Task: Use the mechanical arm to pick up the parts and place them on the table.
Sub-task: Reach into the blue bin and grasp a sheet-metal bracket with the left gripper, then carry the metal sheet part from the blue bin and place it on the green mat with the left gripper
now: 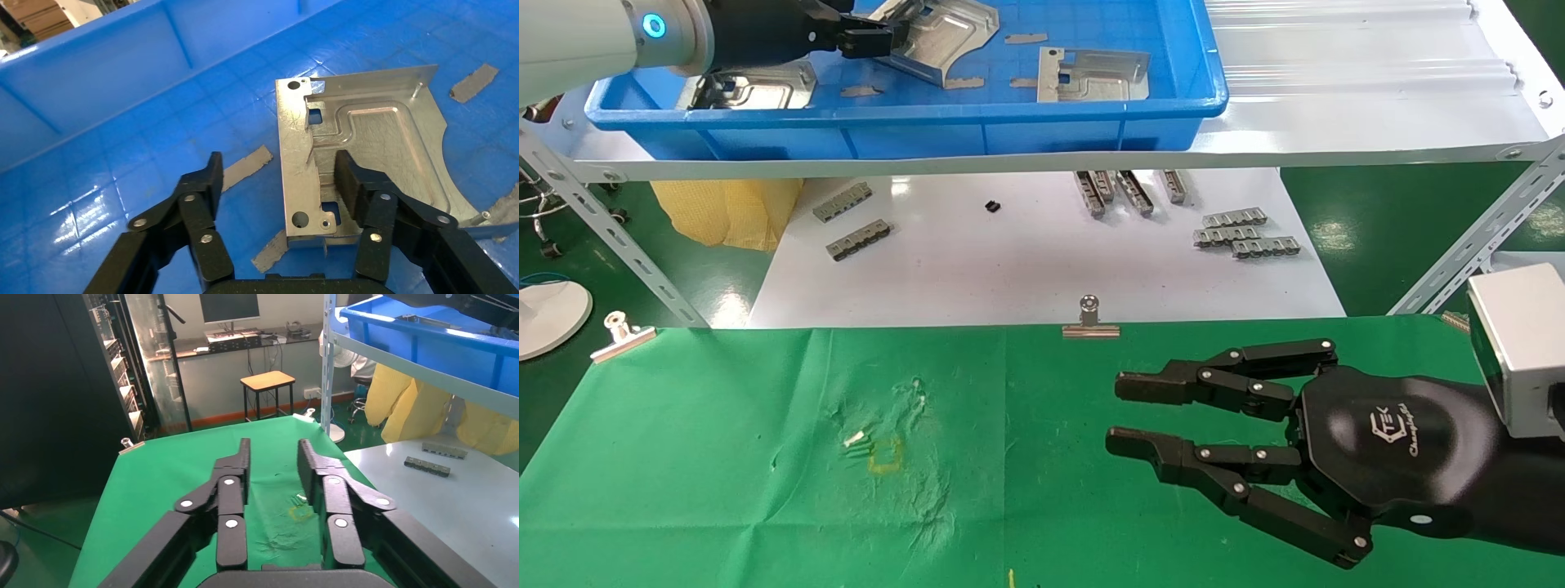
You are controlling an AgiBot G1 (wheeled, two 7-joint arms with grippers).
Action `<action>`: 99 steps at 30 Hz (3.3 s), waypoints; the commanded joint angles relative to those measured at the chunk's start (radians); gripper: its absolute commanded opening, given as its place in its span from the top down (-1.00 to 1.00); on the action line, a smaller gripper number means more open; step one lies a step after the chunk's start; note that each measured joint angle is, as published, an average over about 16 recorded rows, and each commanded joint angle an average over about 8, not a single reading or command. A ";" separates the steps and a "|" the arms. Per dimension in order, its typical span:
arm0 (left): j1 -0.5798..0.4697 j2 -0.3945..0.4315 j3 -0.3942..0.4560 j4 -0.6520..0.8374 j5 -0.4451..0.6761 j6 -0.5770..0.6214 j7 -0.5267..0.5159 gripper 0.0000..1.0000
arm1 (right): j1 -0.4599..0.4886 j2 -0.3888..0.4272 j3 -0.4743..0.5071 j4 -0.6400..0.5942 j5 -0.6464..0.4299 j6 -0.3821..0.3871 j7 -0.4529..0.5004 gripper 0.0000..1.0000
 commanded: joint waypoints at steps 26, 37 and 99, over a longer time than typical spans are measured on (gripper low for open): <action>0.006 -0.053 -0.084 -0.069 -0.122 0.069 0.060 1.00 | 0.000 0.000 0.000 0.000 0.000 0.000 0.000 -1.00; -0.013 -0.176 -0.111 -0.124 -0.175 0.475 0.200 1.00 | 0.000 0.000 0.000 0.000 0.000 0.000 0.000 -1.00; 0.282 -0.257 0.385 -0.093 -0.213 0.742 0.873 -1.00 | 0.000 0.000 0.000 0.000 0.000 0.000 0.000 -1.00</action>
